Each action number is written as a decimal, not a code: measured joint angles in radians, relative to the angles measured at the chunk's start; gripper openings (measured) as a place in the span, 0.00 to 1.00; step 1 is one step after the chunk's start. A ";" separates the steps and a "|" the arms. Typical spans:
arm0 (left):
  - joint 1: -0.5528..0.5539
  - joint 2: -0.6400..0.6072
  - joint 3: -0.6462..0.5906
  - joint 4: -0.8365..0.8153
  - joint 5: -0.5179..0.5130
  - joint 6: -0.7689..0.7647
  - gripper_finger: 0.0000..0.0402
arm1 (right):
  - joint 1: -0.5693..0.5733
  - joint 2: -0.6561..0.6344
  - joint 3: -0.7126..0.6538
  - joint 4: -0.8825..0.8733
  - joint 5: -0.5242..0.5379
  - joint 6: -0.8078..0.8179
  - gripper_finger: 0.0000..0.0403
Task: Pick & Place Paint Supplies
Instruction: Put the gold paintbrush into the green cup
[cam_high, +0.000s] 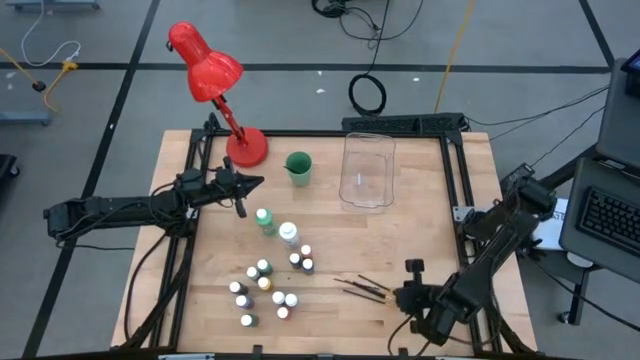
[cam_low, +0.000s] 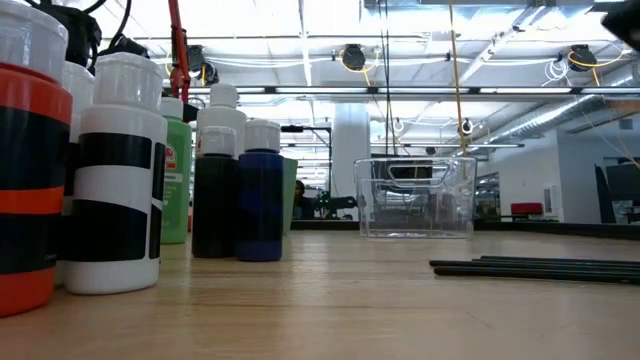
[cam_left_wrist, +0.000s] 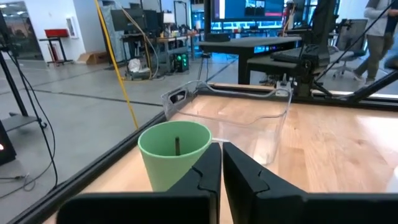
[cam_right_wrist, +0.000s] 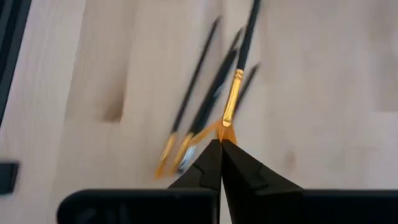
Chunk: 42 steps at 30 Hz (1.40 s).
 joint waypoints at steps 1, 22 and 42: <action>0.000 0.000 0.000 -0.005 0.000 -0.007 0.03 | 0.001 -0.020 0.000 -0.012 0.038 -0.005 0.00; -0.288 0.003 0.000 0.145 0.154 0.020 0.01 | -0.251 -0.227 -0.332 0.960 0.303 -0.835 0.00; -0.500 0.479 0.566 -0.113 -0.007 0.094 0.07 | -0.537 -0.234 -0.597 1.638 -0.197 -1.143 0.00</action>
